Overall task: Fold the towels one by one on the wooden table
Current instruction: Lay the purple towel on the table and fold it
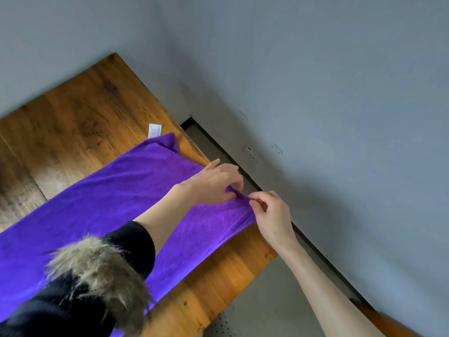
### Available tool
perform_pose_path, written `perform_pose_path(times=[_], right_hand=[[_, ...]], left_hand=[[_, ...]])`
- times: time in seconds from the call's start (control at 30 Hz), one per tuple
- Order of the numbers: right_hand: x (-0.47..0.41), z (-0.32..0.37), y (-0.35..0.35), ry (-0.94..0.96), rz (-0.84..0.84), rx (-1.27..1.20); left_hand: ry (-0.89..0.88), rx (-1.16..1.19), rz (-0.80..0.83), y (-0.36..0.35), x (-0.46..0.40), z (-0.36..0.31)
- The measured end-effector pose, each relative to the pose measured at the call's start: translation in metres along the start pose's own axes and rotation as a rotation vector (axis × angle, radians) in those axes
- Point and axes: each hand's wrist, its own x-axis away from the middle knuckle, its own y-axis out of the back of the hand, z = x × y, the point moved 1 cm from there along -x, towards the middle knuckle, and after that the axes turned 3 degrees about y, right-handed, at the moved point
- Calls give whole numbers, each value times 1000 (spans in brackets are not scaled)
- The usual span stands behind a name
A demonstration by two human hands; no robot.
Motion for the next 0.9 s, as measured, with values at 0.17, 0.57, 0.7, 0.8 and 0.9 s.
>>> perform_pose_path(times=[0.17, 0.57, 0.7, 0.8, 0.9], right_hand=[[-11, -5, 15, -24, -65, 2], [-58, -16, 56, -195, -314, 89], [-50, -4, 49, -176, -278, 63], [-34, 10, 41, -117, -152, -7], [-14, 35, 33, -2, 96, -26]], left_hand=[[68, -30, -142, 24, -10, 17], [249, -171, -434, 83, 18, 75], [245, -187, -315, 78, 33, 74], [298, -213, -418, 70, 57, 74], [332, -219, -582, 74, 83, 76]])
